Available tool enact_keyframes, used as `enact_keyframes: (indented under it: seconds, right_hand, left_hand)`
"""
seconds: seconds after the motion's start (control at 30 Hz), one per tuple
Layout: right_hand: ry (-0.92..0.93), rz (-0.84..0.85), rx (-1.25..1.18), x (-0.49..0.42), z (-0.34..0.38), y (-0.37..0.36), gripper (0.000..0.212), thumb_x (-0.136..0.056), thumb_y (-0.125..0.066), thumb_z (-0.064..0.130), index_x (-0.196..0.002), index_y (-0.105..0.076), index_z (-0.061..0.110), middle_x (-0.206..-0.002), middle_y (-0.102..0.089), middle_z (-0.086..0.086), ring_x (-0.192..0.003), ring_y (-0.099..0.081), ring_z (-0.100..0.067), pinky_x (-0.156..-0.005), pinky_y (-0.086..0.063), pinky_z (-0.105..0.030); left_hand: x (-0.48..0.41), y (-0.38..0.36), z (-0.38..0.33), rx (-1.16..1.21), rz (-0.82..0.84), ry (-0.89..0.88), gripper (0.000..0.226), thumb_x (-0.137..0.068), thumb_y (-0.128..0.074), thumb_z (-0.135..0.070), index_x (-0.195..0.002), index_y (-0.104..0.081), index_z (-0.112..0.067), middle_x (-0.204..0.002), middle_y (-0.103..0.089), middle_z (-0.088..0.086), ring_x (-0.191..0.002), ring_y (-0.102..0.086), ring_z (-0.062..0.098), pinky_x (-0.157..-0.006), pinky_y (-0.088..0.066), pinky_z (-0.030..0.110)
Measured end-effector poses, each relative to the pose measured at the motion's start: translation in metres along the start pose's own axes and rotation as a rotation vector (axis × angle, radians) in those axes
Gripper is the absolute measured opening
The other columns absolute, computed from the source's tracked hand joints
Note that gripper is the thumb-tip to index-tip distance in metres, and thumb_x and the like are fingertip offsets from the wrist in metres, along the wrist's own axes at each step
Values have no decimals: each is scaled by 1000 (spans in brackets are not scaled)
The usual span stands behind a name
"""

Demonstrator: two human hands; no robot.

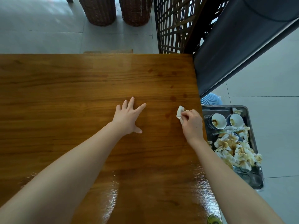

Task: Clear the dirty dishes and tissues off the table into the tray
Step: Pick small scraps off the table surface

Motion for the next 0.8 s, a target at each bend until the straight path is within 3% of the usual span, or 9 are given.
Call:
enact_keyframes:
  seconds: [0.2, 0.33, 0.57, 0.8]
  right_hand:
    - [101, 81, -22, 46, 16, -18, 15, -91, -58, 3, -101, -68, 6, -94, -61, 0, -89, -52, -7, -73, -38, -10]
    - [152, 90, -2, 59, 27, -31, 18, -86, -64, 1, -103, -69, 3, -96, -66, -7, -91, -59, -15, -76, -40, -10]
    - [265, 82, 29, 16, 46, -40, 19, -84, -64, -5, -102, -70, 0, -95, -67, -11, -92, -60, -22, -79, -49, -26]
    - [49, -41, -7, -29, 9, -9, 18, -93, -55, 4, -105, -68, 2, -98, -62, -6, -93, -51, -12, -73, -33, -10]
  left_hand:
    - [-24, 16, 3, -67, 79, 18, 122, -68, -77, -58, -150, 12, -41, -159, 15, 18, -146, 5, 43, -115, -8, 58]
    - [-34, 17, 5, -145, 123, 29, 125, -66, -77, -60, -149, 14, -41, -159, 12, 20, -145, -1, 46, -114, -8, 59]
    - [-39, 13, 6, -130, 125, 59, 127, -63, -80, -57, -149, 13, -42, -159, 10, 20, -144, -3, 47, -114, -12, 58]
    - [-37, 13, 5, -110, 108, 58, 128, -62, -82, -55, -150, 11, -42, -159, 10, 20, -144, -4, 48, -114, -16, 56]
Point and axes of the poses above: each hand's wrist, its own x-axis away from the middle knuckle, its own y-axis out of the back of the hand, z = x × y, the point moved 5 cm from there along -x, towards the middle knuckle
